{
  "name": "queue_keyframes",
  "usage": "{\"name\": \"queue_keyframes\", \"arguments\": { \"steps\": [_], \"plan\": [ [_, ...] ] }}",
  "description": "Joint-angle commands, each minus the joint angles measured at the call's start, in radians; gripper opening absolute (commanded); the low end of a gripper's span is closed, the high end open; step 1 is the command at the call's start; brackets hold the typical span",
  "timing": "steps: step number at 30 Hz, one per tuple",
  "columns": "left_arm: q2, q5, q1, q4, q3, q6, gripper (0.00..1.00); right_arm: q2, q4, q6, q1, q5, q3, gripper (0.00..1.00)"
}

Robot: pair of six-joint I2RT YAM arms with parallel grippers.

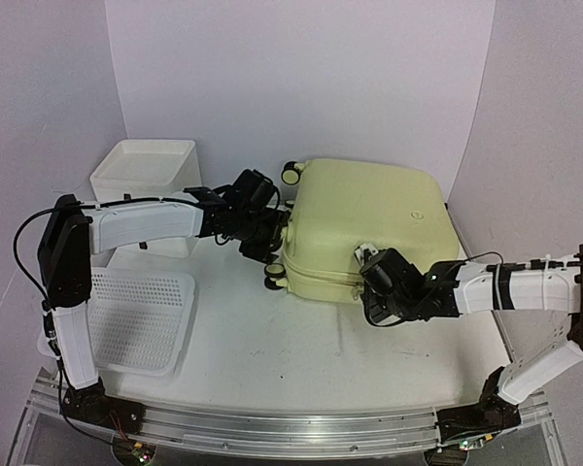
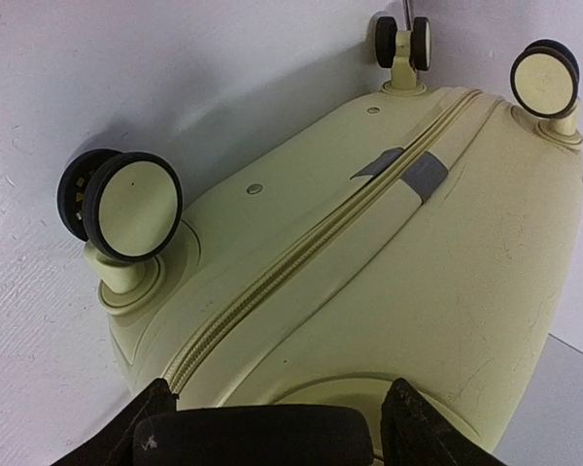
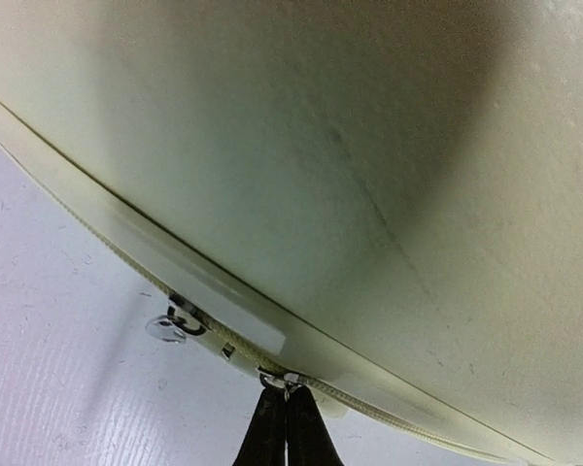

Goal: Open, take out, and arrange the luggage

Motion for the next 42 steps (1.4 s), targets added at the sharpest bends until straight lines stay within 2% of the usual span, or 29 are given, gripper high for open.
{"name": "queue_keyframes", "arguments": {
  "steps": [1,4,11,18,25,29,42],
  "plan": [
    [0.004,-0.072,0.004,0.009,0.044,0.084,0.46,-0.074,-0.162,-0.075,-0.008,0.057,-0.004,0.00],
    [0.001,-0.074,0.017,0.011,0.042,0.097,0.40,-0.110,-0.204,-0.131,-0.008,0.049,-0.030,0.00],
    [-0.038,-0.091,0.059,0.012,0.009,0.157,0.34,-0.229,-0.215,-0.302,-0.029,-0.067,-0.114,0.00],
    [-0.069,-0.049,0.116,0.016,-0.034,0.187,0.27,-0.384,-0.218,-0.393,-0.183,-0.284,-0.180,0.00],
    [-0.097,-0.002,0.168,0.039,-0.071,0.215,0.23,-0.555,-0.236,-0.313,-0.197,-0.203,-0.223,0.00],
    [-0.121,0.009,0.199,0.047,-0.100,0.233,0.21,-0.642,-0.237,-0.355,-0.200,-0.208,-0.281,0.00],
    [-0.164,0.014,0.290,0.055,-0.160,0.292,0.17,-0.750,-0.258,-0.248,-0.250,-0.126,-0.306,0.00]
  ]
}}
